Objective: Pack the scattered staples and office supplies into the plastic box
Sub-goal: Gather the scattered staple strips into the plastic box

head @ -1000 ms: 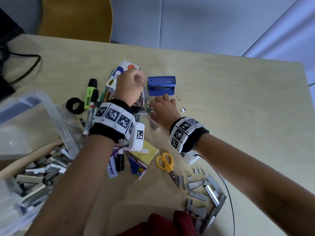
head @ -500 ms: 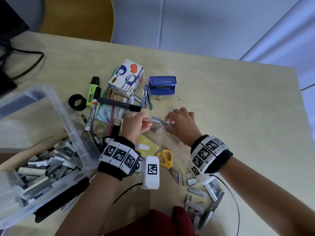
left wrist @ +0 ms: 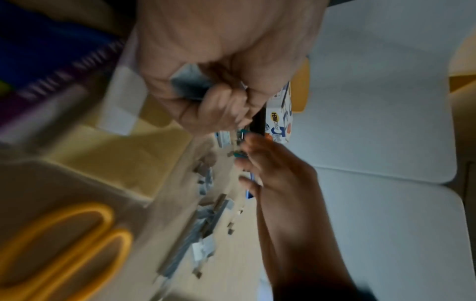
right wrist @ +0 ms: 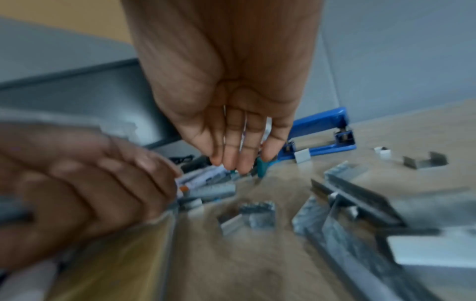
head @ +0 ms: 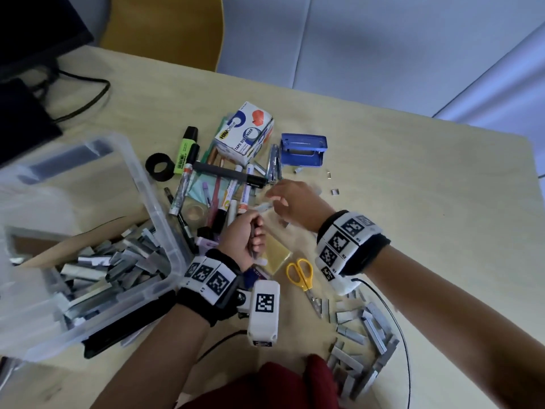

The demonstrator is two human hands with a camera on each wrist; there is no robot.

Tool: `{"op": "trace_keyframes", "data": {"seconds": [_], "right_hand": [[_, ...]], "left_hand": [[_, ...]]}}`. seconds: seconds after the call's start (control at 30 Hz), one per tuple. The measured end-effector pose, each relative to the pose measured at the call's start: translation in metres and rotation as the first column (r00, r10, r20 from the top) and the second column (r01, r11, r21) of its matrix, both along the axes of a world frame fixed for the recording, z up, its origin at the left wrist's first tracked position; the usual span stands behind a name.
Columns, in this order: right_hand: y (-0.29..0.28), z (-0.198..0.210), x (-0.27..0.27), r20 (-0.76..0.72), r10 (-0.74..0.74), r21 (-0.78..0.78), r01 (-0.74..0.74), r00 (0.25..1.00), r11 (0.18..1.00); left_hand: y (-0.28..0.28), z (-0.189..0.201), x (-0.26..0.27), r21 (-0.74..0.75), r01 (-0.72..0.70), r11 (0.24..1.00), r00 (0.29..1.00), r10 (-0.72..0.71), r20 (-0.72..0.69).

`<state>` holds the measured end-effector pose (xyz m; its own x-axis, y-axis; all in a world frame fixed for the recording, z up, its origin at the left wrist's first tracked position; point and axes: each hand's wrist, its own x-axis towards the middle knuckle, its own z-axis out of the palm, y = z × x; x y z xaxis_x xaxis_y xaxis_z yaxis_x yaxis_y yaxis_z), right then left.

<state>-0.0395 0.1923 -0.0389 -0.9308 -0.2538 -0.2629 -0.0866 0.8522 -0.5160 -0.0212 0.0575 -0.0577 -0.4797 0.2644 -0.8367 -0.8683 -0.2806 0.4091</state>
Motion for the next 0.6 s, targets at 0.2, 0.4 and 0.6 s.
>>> {"op": "trace_keyframes", "data": {"seconds": [0.2, 0.4, 0.6], "right_hand": [[-0.020, -0.015, -0.019, -0.059, 0.107, 0.100, -0.100, 0.993, 0.990], [-0.027, -0.024, -0.021, -0.008, 0.151, 0.151, -0.148, 0.988, 0.977], [-0.019, -0.027, -0.004, -0.008, 0.226, 0.172, -0.222, 0.974, 0.960]], "left_hand": [[-0.004, 0.000, 0.012, 0.001, -0.042, 0.999, 0.999, 0.042, -0.031], [-0.010, 0.002, 0.007, -0.032, -0.128, 0.991, 0.990, 0.125, -0.068], [-0.008, 0.000, 0.007, -0.075, -0.193, 0.978, 0.979, 0.186, -0.089]]}}
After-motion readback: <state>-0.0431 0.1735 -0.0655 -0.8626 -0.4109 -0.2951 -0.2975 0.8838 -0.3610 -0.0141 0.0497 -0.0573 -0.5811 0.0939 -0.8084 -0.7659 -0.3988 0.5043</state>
